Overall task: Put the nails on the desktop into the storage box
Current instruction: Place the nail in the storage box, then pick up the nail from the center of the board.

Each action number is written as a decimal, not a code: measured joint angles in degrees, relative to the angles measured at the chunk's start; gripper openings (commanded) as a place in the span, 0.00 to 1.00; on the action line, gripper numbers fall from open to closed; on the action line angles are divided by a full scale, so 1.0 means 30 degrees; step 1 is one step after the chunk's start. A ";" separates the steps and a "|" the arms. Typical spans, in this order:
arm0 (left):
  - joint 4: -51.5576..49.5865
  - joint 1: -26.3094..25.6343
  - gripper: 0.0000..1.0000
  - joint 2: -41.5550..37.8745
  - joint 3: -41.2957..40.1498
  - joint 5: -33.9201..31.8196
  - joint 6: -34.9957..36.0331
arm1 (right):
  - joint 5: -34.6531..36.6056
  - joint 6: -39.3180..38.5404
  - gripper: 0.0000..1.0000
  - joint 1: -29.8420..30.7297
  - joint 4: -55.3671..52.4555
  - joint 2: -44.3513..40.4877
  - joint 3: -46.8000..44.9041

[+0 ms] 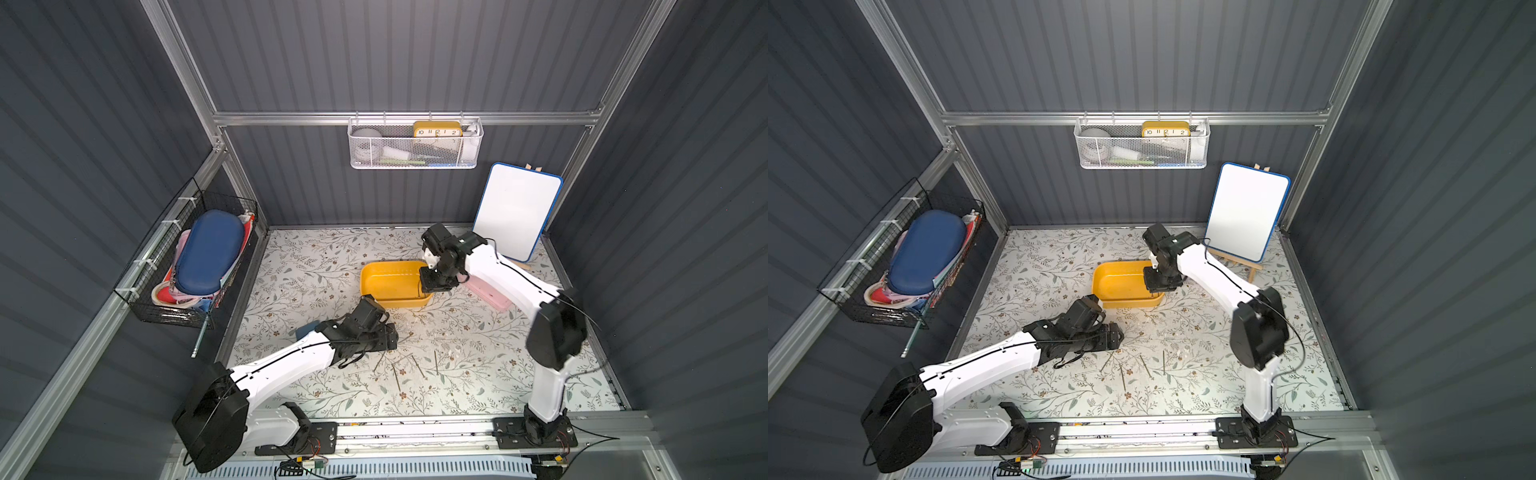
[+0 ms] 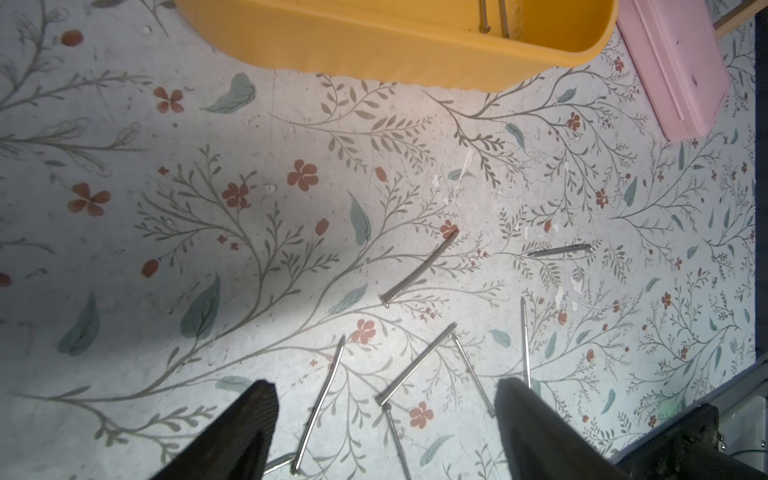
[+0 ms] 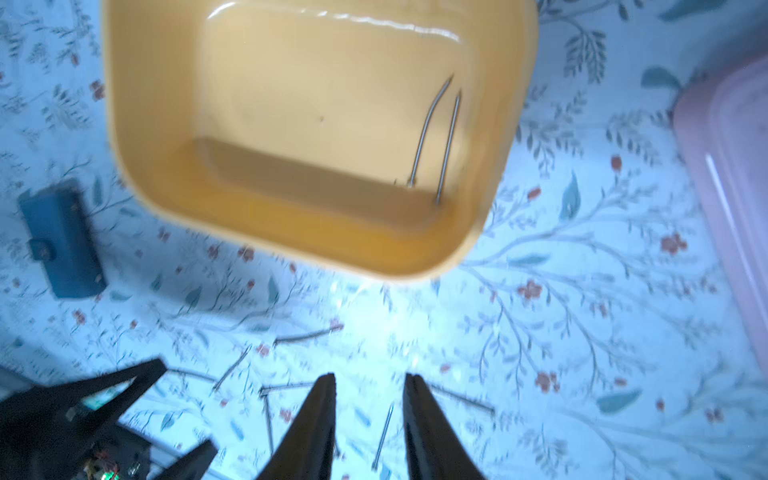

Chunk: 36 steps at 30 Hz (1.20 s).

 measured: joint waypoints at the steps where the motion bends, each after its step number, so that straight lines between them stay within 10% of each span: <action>1: 0.0058 0.0000 0.87 0.0000 -0.0007 0.0000 0.0007 | 0.0022 0.0393 0.32 0.0503 0.0284 -0.1341 -0.1355; 11: 0.0634 0.0000 0.87 0.0000 -0.0379 0.0015 0.0007 | 0.0080 0.5049 0.32 0.4393 0.2055 -0.3446 -1.1162; 30: 0.0809 0.0000 0.87 -0.0284 -0.0743 0.0015 0.0007 | 0.0204 0.6506 0.26 0.5013 0.3934 -0.0743 -1.1329; 36: 0.0809 0.0000 0.87 -0.0291 -0.0801 0.0015 0.0007 | 0.0328 0.6754 0.04 0.5064 0.3876 -0.0291 -1.1344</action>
